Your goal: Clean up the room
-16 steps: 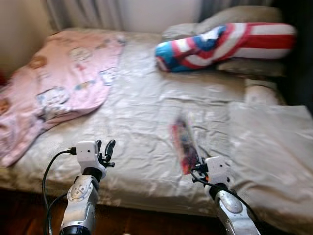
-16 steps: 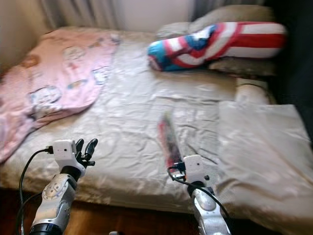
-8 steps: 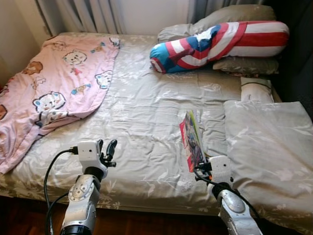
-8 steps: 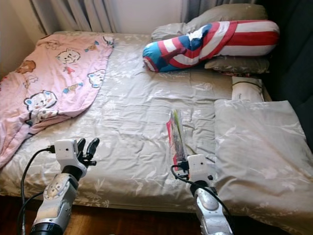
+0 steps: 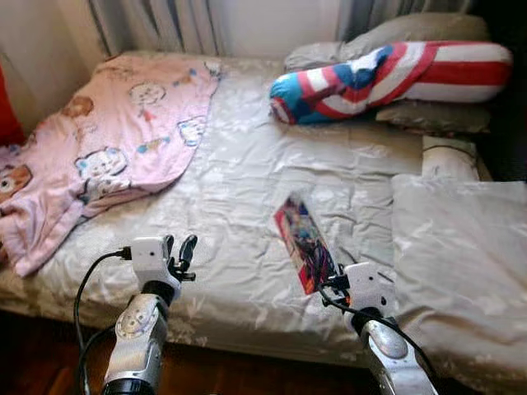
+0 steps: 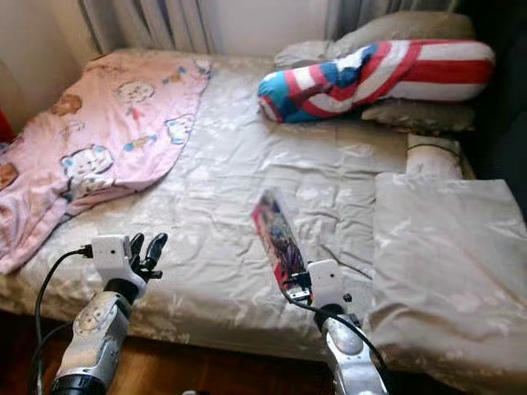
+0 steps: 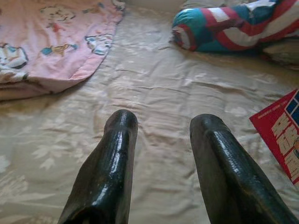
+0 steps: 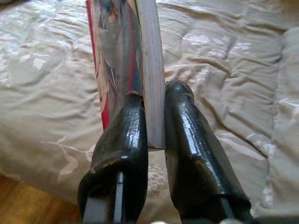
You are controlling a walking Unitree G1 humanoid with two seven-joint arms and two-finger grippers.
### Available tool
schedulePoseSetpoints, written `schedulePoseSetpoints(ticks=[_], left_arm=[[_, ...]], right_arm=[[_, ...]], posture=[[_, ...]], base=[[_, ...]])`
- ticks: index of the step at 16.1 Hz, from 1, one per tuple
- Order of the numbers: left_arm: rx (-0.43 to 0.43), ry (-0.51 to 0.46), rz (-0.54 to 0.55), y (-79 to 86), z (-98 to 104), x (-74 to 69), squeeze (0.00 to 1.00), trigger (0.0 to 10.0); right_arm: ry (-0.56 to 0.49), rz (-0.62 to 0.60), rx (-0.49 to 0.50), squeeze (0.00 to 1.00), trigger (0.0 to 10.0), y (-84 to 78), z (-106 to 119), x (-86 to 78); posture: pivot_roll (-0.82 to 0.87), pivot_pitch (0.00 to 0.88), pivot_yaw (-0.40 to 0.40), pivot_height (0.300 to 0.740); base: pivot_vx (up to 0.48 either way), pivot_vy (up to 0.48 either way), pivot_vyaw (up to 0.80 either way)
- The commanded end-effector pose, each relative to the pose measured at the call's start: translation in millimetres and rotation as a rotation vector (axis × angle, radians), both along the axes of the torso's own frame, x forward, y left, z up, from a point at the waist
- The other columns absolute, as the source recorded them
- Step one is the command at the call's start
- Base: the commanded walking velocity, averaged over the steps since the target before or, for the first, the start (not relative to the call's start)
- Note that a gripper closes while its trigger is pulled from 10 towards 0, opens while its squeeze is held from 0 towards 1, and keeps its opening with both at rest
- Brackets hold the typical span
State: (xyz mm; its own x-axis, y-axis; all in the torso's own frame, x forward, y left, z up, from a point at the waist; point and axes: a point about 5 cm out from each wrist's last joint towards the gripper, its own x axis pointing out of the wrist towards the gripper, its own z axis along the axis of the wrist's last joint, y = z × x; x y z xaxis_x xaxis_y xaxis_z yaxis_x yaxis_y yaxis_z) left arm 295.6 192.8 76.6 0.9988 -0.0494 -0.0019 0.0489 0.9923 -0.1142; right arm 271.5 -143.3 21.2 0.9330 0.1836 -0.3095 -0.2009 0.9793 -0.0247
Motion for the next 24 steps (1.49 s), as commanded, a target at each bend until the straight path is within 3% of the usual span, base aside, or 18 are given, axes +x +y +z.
schedulePoseSetpoints(ticks=[1, 12, 16, 19, 21, 24], left_arm=[[-0.004, 0.017, -0.002, 0.3, -2.0, -0.4, 0.00, 10.0], [-0.010, 0.013, -0.008, -1.7, -1.4, -0.3, 0.00, 10.0], [-0.012, 0.002, -0.023, -2.6, 0.1, -0.1, 0.00, 10.0], [-0.011, 0.004, -0.035, -3.6, 0.4, -0.5, 0.00, 10.0], [-0.007, 0.003, -0.046, -4.3, 0.5, -1.3, 0.00, 10.0], [-0.011, 0.001, -0.058, -6.5, 0.8, -1.7, 0.00, 10.0]], right_arm=[[-0.054, -0.011, 0.018, 0.00, 10.0, -1.2, 9.3, 3.4], [-0.056, -0.012, 0.023, 0.00, 10.0, -1.0, 9.5, 2.6], [-0.025, -0.049, 0.030, 0.00, 10.0, -1.4, 4.8, 2.1], [-0.003, -0.121, 0.117, 0.00, 10.0, -2.9, 3.0, 2.4], [0.009, -0.139, 0.219, 0.00, 10.0, 4.8, 3.9, 2.7], [-0.018, -0.173, 0.200, 0.00, 10.0, 1.2, 8.0, 7.0]], posture=[[0.01, 0.113, -0.020, 0.740], [0.01, 0.116, -0.021, 0.740], [0.01, 0.117, -0.019, 0.740], [0.01, 0.120, -0.016, 0.740], [0.01, 0.120, -0.016, 0.740], [0.01, 0.122, -0.015, 0.740]], base=[[0.000, 0.000, 0.00], [0.241, 0.000, 0.19], [0.000, 0.000, 0.00], [0.000, 0.000, 0.00], [0.000, 0.000, 0.00], [0.000, 0.000, 0.00]])
